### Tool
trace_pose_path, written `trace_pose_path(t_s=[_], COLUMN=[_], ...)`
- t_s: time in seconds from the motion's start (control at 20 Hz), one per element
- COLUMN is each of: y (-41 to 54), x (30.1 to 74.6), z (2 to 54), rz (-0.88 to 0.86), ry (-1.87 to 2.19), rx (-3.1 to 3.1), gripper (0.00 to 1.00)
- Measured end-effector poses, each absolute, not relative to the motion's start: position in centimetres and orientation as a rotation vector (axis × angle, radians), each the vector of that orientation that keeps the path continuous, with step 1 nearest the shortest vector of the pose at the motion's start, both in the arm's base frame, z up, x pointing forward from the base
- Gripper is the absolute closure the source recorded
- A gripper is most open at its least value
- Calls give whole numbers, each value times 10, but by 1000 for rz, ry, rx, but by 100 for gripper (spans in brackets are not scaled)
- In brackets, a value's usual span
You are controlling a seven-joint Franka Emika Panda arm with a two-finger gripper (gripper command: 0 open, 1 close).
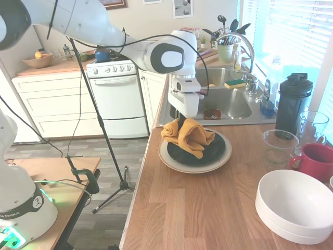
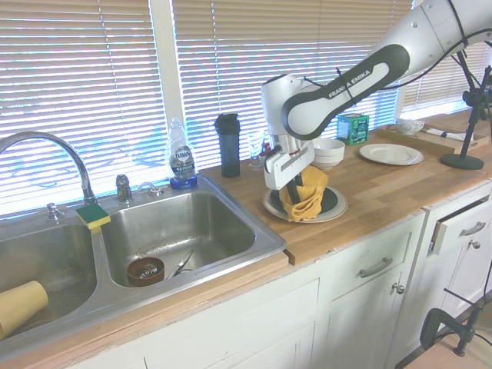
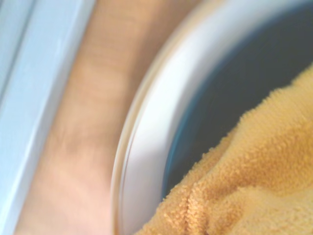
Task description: Wipe the blue plate in clockwise motion
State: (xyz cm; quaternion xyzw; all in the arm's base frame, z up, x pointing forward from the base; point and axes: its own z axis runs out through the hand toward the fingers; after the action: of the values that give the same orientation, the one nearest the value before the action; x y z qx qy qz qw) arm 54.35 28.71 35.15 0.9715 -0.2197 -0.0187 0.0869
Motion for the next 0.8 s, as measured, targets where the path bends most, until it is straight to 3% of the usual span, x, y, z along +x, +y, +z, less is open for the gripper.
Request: trace_pose_path(t_s=[0.45,0.8], y=[231,197], x=[621,625], z=[357,356], rz=[-81,-107], ry=[-888,-973], rx=[2876,2847], gripper=[100,100])
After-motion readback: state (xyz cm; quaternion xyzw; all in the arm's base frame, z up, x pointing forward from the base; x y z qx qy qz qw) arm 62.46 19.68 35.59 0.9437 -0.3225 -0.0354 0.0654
